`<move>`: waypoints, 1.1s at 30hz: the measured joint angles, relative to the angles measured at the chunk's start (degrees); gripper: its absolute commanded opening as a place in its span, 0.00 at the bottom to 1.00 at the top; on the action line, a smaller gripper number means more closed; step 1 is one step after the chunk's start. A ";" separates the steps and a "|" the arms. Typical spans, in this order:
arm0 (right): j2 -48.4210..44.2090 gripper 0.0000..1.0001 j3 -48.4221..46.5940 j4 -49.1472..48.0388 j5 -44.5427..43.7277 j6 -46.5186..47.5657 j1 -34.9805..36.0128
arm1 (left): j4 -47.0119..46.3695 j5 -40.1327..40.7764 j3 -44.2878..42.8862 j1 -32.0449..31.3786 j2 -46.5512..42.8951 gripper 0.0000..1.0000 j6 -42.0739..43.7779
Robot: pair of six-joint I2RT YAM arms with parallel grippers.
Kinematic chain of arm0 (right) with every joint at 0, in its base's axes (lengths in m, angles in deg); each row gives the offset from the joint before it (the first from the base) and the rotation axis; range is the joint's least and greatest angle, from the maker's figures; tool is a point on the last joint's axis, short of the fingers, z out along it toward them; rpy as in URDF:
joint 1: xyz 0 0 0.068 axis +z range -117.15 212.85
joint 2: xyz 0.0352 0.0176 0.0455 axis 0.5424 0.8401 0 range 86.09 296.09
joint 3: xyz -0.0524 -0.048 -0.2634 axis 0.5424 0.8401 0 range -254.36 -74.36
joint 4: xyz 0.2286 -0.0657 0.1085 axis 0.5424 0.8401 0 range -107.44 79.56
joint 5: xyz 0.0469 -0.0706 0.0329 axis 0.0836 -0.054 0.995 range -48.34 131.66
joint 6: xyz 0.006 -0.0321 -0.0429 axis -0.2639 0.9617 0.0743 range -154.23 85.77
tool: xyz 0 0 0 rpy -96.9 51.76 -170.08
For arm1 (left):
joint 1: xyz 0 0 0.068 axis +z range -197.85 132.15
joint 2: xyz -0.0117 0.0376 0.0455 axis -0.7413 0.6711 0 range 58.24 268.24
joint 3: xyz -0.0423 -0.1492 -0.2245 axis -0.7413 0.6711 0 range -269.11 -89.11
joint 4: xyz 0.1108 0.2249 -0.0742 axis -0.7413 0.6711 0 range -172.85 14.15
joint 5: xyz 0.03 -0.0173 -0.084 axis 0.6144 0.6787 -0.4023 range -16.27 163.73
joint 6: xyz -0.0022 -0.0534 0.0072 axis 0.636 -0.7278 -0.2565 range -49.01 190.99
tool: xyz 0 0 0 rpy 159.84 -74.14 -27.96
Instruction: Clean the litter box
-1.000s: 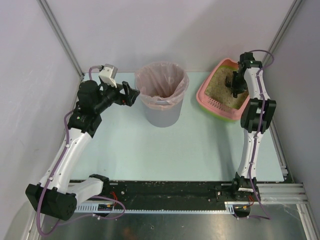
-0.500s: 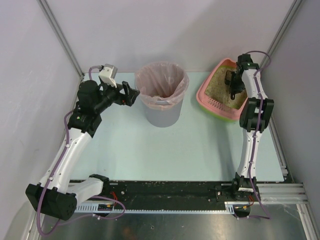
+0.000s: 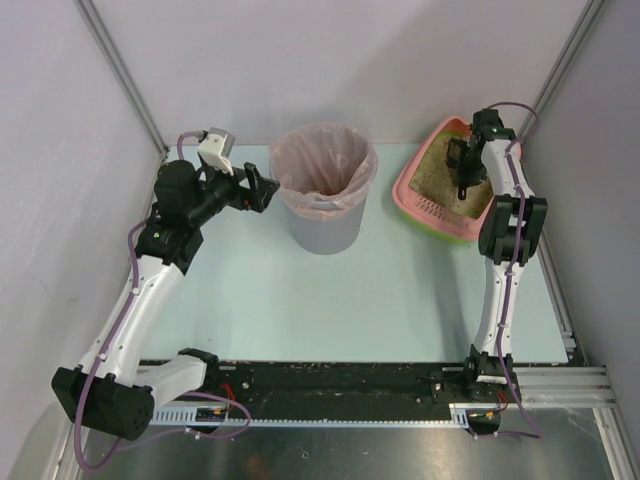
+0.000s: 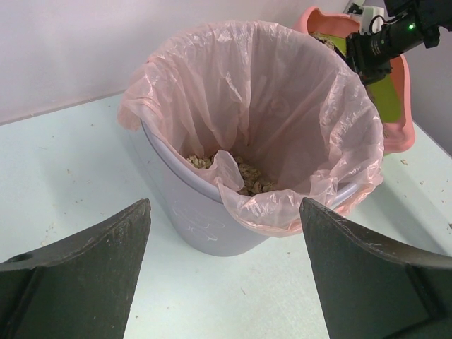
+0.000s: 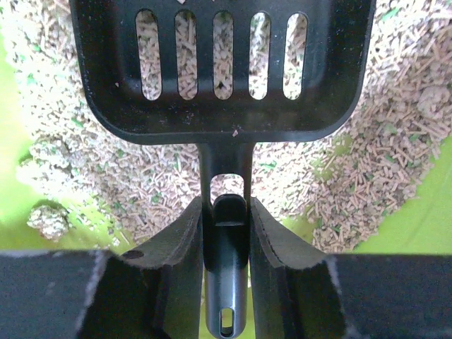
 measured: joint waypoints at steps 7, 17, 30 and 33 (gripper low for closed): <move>-3.56 0.00 2.82 3.65 0.44 -0.85 0.00 | 0.00 -0.09 0.00 0.04 0.04 0.90 -0.02; -9.55 0.00 7.15 7.87 2.36 -0.76 0.00 | 0.00 -0.26 0.00 0.09 0.13 0.88 -0.02; -10.12 0.07 7.80 14.53 2.93 -0.07 1.29 | 0.00 -2.03 0.04 0.09 0.55 0.86 0.04; -12.39 0.11 11.13 14.71 3.76 -0.46 2.38 | 0.00 -2.10 0.04 0.09 0.68 0.86 0.02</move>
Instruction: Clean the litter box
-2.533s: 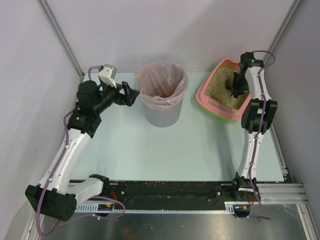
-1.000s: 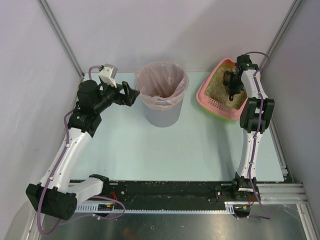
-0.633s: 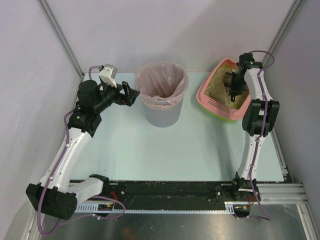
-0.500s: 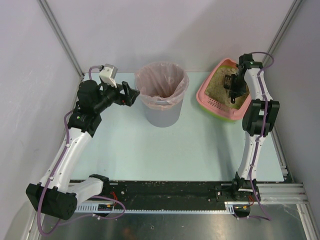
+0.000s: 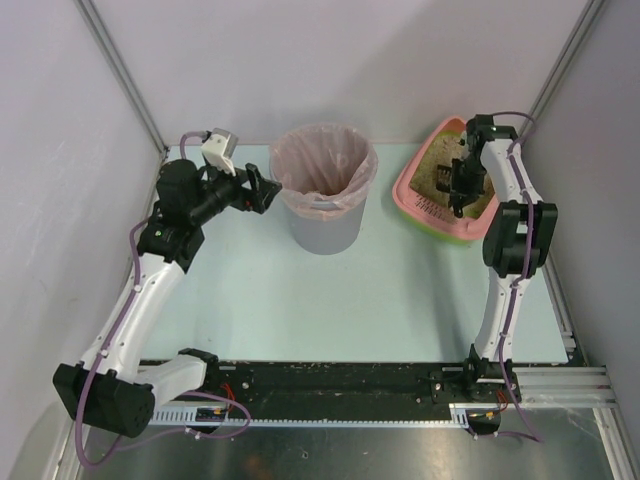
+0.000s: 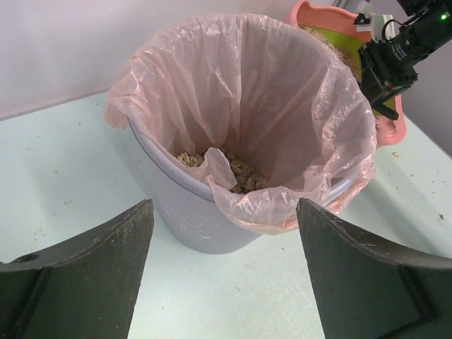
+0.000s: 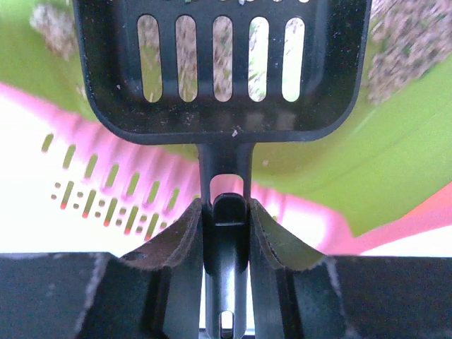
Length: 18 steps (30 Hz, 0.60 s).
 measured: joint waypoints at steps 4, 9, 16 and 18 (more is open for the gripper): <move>-3.69 0.17 6.25 -0.61 0.96 -0.98 1.27 | 0.00 -0.50 0.00 0.00 0.72 0.86 -0.02; -7.37 0.30 12.57 -5.53 1.81 -2.47 1.68 | -0.02 -0.87 0.02 -0.02 0.94 0.86 -0.02; -14.23 0.47 23.45 -16.24 1.84 -4.98 1.81 | 0.00 -0.87 0.02 -0.07 0.94 0.86 -0.02; -16.20 0.47 26.60 -19.58 1.51 -5.57 2.54 | 0.00 -0.92 0.02 -0.07 0.94 0.86 -0.02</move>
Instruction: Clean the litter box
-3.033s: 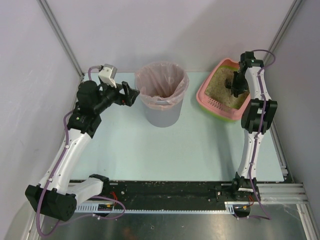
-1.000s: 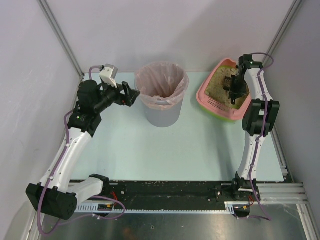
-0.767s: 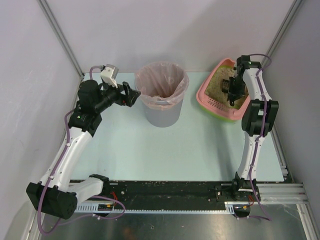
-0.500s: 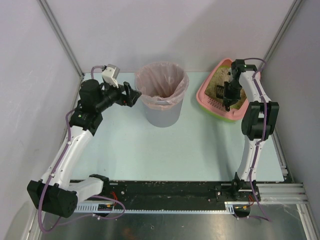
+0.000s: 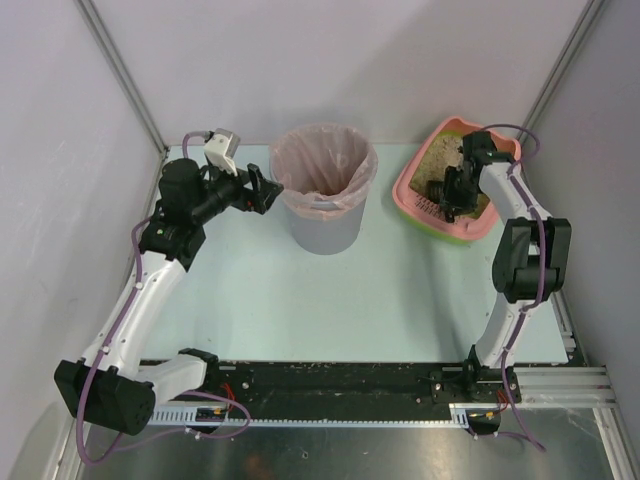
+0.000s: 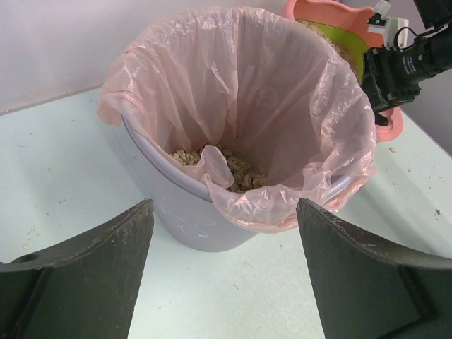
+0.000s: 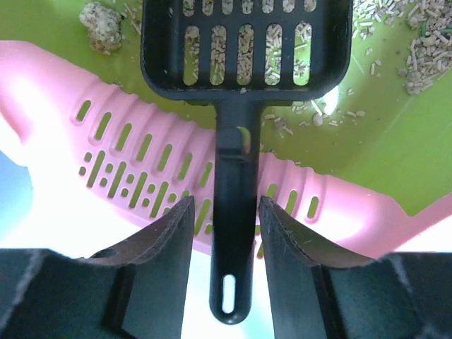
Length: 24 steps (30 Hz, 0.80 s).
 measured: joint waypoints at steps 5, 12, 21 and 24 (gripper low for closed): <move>-4.09 0.48 6.34 -6.47 -2.62 -0.76 1.31 | 0.00 0.02 0.00 0.00 -0.02 0.86 0.02; -10.34 0.50 15.04 -14.51 -8.52 -2.43 3.91 | 0.00 0.00 0.00 0.00 -0.02 0.86 0.00; -19.52 0.52 27.96 -25.46 -16.63 -5.90 8.00 | 0.00 0.02 0.00 -0.07 -0.02 0.87 0.00; -22.71 0.52 32.35 -30.18 -18.71 -6.56 8.44 | -0.02 0.02 0.00 -0.07 -0.02 0.87 0.00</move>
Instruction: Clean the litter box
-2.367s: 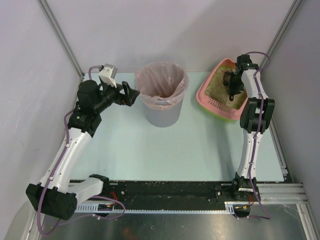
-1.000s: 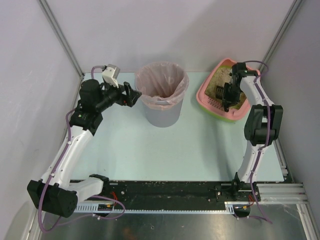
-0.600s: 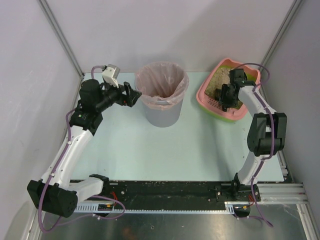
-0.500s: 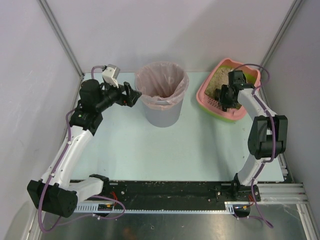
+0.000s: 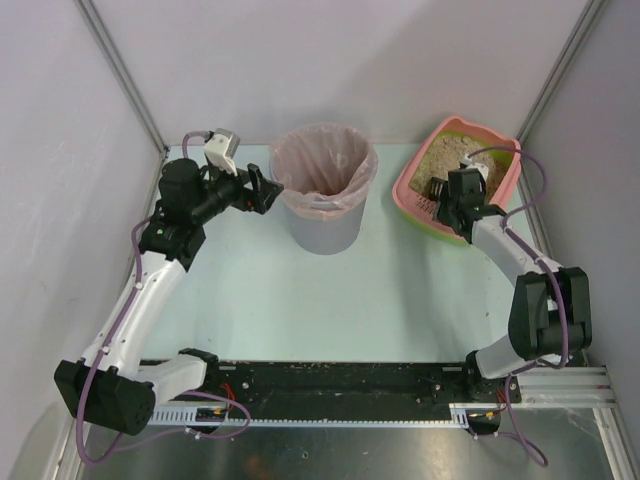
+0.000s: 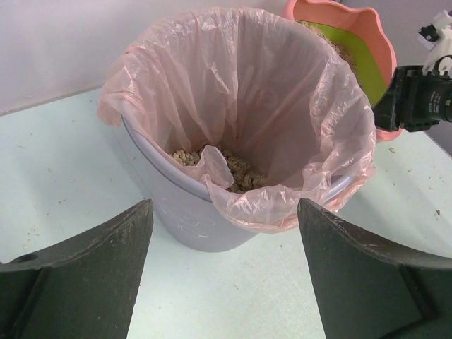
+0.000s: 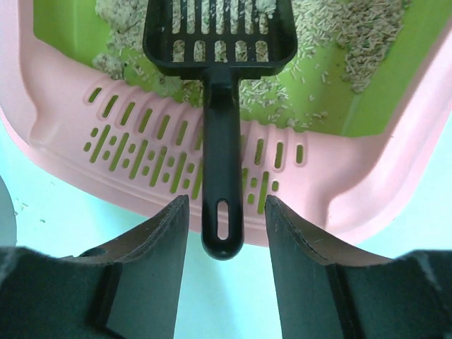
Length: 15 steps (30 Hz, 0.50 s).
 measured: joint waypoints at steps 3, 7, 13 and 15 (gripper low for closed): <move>-2.69 0.52 4.35 -5.22 -1.99 -0.55 0.28 | 0.02 -0.02 0.00 0.00 -0.04 0.88 0.00; -5.20 0.52 10.16 -12.17 -4.42 -0.74 1.33 | 0.00 -0.07 0.00 0.00 -0.09 0.88 0.00; -6.19 0.50 16.28 -22.77 -7.39 -0.59 3.87 | 0.00 -0.22 0.00 -0.09 -0.09 0.88 -0.02; -6.14 0.50 17.11 -25.53 -8.13 -0.52 3.98 | -0.02 -0.22 0.02 -0.13 -0.09 0.88 -0.02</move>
